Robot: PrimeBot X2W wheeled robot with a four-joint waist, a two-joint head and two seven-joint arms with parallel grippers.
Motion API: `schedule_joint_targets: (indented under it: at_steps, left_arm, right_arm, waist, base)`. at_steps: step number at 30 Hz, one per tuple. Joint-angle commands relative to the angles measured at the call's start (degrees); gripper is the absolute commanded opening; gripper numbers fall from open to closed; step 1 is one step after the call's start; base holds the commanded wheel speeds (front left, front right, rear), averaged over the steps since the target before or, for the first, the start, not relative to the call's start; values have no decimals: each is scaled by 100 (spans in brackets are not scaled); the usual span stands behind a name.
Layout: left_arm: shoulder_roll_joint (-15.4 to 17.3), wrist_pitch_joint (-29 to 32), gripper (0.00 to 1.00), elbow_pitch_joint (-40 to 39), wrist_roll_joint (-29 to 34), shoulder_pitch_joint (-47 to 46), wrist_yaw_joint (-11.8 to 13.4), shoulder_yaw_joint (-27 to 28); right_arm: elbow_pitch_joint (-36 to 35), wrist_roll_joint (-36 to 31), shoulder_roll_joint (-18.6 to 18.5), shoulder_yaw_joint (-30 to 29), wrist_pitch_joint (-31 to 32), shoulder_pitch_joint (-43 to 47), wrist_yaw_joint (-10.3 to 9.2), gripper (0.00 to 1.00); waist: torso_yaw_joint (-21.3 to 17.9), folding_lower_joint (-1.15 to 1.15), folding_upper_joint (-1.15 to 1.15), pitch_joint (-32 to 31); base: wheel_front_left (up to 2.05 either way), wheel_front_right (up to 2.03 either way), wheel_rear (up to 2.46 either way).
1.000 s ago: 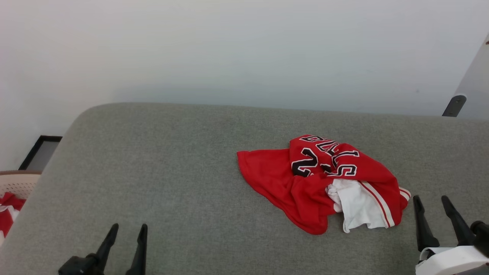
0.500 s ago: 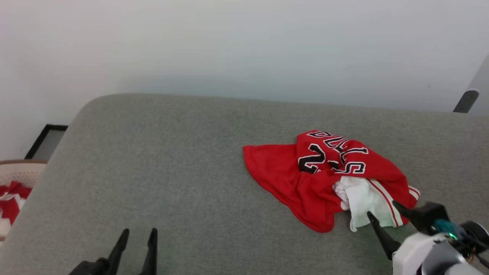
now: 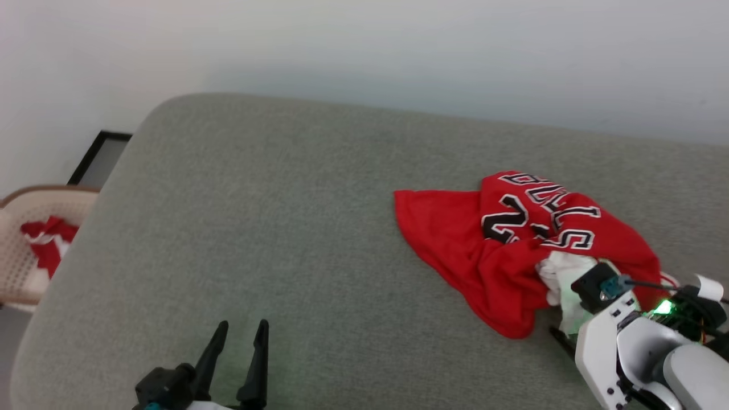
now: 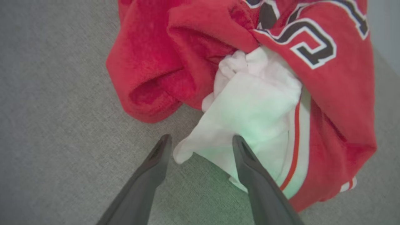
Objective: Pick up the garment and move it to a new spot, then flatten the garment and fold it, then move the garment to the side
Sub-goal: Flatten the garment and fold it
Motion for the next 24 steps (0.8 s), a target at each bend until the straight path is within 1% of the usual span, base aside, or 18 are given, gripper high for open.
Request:
schedule_joint_targets:
  at_steps: [1, 6, 7, 8, 9, 10, 11, 13, 18, 21, 24]
  left_arm:
    - [-21, 1, 100, 13, -28, -66, -14, -1]
    - [-68, 1, 100, 49, -64, -145, -14, 2]
    - [-72, 1, 100, 57, -67, -158, -15, 14]
    - [-79, 1, 100, 66, -70, -177, -15, 25]
    - [-88, 1, 100, 79, -75, -195, -15, 36]
    - [-96, 1, 100, 86, -80, -207, -15, 48]
    - [-100, 1, 100, 97, -75, -219, -15, 41]
    - [-89, 1, 100, 110, -73, -221, -15, 38]
    - [-60, 1, 100, 110, -67, -222, -14, 55]
    - [-44, 1, 100, 91, -62, -229, -14, 62]
    - [-31, 1, 100, 70, -62, -249, -14, 68]
  right_arm:
    - [-23, 4, -17, -28, 49, -52, -5, 100]
    - [-54, -240, -42, -46, 153, -140, -5, 100]
    - [-60, -269, -30, -60, 153, -136, -5, 87]
    - [-65, -306, -12, -68, 155, -131, -5, 44]
    - [-70, -328, 8, -75, 156, -133, -5, 19]
    - [-79, -329, 38, -93, 149, -145, -6, 5]
    - [-89, -352, 53, -156, 128, -161, -6, 0]
    - [-120, -404, 76, -229, 120, -155, -5, 0]
    - [-262, -464, 111, -646, 18, -98, -6, 0]
    - [-363, -460, 192, -1190, -106, -67, -6, 0]
    - [-430, -532, 282, -1922, -205, -4, -6, 0]
  waist:
    - [162, 0, 0, 171]
    - [205, 0, 0, 272]
    - [198, 0, 0, 282]
    - [186, 0, 0, 289]
    - [168, 0, 0, 289]
    - [135, 0, 0, 288]
    - [108, 0, 0, 287]
    - [34, 0, 0, 273]
    - [-193, 0, 0, 228]
    - [-339, 0, 0, 214]
    - [-477, 0, 0, 227]
  base:
    - [0, 0, 0]
    - [0, 0, 0]
    - [0, 0, 0]
    - [0, 0, 0]
    - [0, 0, 0]
    - [0, 0, 0]
    - [0, 0, 0]
    - [0, 0, 0]
    - [0, 0, 0]
    - [0, 0, 0]
    - [0, 0, 0]
